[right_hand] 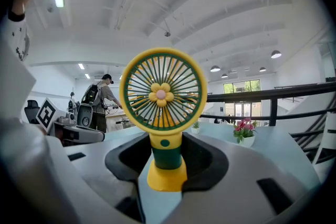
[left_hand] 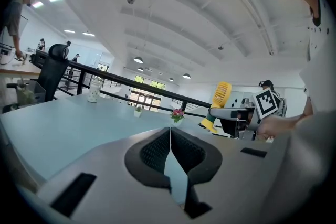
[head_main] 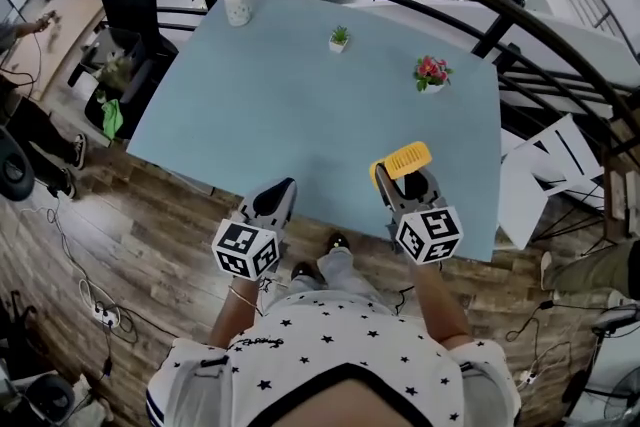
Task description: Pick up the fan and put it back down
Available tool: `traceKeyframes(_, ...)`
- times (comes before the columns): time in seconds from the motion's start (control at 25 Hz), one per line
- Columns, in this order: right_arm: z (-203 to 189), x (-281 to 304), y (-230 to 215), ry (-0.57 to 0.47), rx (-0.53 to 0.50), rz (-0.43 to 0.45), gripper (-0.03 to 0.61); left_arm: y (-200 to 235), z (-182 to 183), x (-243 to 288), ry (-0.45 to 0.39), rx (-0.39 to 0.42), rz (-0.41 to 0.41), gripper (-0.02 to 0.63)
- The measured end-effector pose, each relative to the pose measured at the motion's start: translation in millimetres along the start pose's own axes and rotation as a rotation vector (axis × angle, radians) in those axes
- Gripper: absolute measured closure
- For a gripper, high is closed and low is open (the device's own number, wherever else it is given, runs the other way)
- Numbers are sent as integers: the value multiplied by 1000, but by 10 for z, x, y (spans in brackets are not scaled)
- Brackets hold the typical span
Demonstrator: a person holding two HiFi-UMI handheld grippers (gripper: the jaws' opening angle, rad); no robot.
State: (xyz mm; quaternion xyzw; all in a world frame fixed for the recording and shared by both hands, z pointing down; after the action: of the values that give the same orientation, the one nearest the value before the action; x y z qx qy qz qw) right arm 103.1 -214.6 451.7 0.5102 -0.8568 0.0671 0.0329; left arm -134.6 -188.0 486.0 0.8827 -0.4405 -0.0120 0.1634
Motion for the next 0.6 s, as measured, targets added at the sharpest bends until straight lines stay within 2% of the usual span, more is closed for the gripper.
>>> traceKeyframes(0.32, 42, 182, -161, 0, -3, 29, 402, 30, 2, 113, -1, -11, 40, 584)
traceKeyframes(0.6, -101, 386, -237, 14, 2, 54, 402, 83, 97, 114, -18, 12, 87, 584)
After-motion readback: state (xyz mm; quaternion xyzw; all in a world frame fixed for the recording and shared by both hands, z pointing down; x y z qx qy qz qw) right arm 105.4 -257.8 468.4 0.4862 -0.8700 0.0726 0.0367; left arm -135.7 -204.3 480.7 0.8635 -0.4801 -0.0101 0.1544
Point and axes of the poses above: the fingertips, and each gripper's own axes: x forward along the fingers, y to its left, z out of its top, the point moved 5 cm from there along -x, backward along the fingers, and after that the axes turned 7 degrees about -y, right-handed, at the moved point
